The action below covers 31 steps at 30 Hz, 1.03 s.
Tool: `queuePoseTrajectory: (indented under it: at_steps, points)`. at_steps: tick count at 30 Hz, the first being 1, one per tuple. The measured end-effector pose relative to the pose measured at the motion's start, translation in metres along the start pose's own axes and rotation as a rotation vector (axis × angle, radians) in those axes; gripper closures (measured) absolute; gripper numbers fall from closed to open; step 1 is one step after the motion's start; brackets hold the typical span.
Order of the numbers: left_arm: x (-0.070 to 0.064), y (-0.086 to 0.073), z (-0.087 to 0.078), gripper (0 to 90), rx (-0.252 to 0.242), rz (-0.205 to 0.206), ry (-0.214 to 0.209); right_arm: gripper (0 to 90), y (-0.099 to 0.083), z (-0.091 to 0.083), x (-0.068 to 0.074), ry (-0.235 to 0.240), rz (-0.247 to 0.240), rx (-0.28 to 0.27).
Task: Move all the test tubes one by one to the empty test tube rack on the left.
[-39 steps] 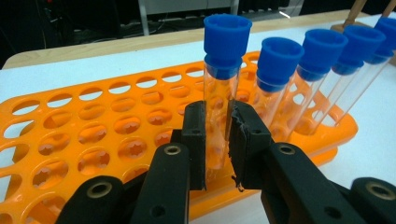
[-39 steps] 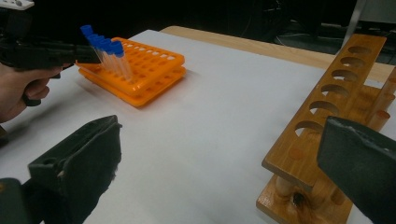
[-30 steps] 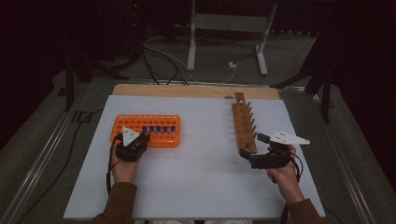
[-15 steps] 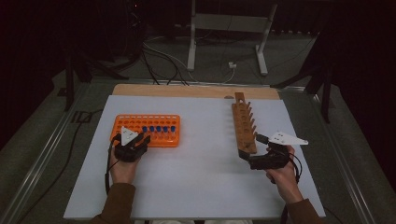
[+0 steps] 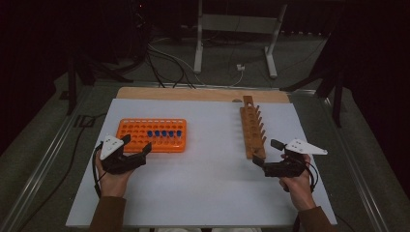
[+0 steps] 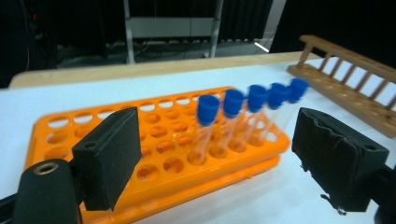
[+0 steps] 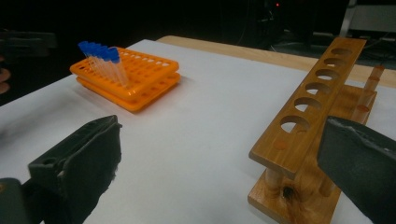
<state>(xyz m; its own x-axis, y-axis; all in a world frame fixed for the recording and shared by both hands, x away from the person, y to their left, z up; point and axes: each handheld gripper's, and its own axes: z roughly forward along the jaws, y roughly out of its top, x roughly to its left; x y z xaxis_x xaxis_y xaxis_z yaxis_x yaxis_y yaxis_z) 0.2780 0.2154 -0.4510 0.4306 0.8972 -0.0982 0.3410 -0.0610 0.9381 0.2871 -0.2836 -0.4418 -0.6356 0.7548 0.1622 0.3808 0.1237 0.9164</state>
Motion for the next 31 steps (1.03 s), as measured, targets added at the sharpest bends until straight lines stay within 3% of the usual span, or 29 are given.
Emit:
queuePoseTrajectory:
  at_steps: [5, 14, 18, 24, 31]
  points:
    - [-0.009, -0.003, -0.018, 2.4, -0.034, 0.013, -0.021, 0.2, -0.006, -0.004, 0.004, -0.020, -0.019, -0.037]
    - [-0.011, -0.011, -0.035, 0.9, -0.063, 0.036, 0.018, 0.2, -0.018, -0.014, 0.007, -0.056, -0.013, -0.083]
    - [-0.011, -0.016, -0.040, 0.9, -0.054, 0.049, 0.043, 0.2, -0.021, -0.014, 0.010, -0.070, -0.037, -0.079]
    - [-0.010, -0.019, -0.045, 0.8, -0.082, 0.028, 0.058, 0.2, -0.022, -0.013, 0.011, -0.088, -0.059, -0.073]
    - [-0.009, -0.020, -0.044, 0.8, -0.077, 0.024, 0.073, 0.2, -0.026, -0.014, 0.010, -0.110, -0.061, -0.063]
